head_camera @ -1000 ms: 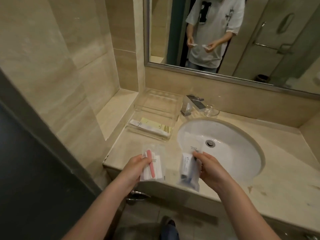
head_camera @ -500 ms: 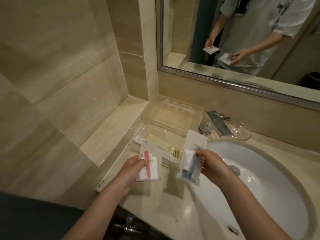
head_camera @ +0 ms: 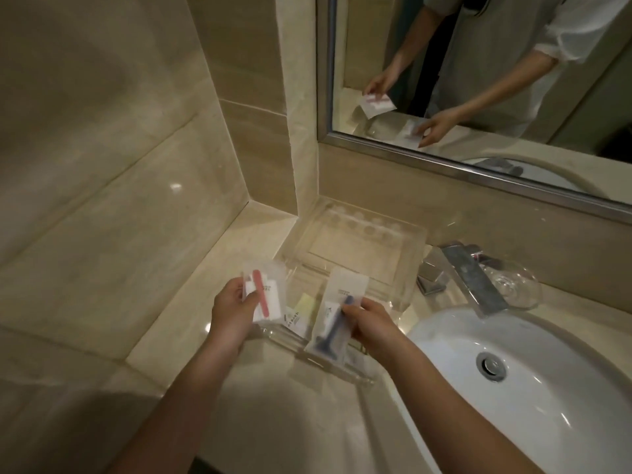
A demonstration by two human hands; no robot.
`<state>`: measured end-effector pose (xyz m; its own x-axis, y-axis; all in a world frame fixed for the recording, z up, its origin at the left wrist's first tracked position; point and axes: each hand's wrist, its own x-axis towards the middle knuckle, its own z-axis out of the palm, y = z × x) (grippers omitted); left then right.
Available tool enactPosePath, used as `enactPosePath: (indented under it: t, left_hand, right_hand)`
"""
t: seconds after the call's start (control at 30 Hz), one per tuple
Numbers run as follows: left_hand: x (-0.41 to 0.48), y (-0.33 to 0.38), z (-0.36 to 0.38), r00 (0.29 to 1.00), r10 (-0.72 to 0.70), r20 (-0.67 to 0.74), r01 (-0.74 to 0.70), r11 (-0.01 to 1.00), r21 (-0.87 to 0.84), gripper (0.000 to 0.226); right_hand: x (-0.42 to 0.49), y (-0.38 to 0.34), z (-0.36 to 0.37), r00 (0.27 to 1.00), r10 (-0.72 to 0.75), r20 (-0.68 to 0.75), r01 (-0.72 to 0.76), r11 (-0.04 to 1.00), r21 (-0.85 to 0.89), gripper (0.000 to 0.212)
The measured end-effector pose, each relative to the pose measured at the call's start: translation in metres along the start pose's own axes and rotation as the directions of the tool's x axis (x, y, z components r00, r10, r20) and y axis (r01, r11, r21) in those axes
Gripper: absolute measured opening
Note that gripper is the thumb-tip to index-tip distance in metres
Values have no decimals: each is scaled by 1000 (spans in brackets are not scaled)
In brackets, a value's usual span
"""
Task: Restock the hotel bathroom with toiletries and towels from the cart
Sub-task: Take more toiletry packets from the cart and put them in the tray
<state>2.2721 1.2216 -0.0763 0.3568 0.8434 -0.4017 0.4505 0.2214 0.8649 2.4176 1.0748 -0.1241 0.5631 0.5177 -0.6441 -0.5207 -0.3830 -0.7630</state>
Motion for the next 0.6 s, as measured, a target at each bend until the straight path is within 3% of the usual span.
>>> enactPosePath:
  t: [0.1,0.27,0.43,0.6]
  left_hand:
    - [16,6,-5,998,56,-17,-55,998,41,19]
    - [32,3,-11,998,40,-51,-41,999,-18,18]
    - [33,-5,-17,999,-5,-37,3,998,-59,15]
    - [37,-7,-25,999,-20,-37,18,998,-52,17]
  right_hand:
    - [24,8,25,1000,7,-12,-9,990,-140,18]
    - [54,10,52,997,81,-11,-82,983,-163,7]
    - [70,4,70,994,108,-21,-110,983,-145,10]
    - [84,-9,82,995,58,-75,-76,960,-268,23]
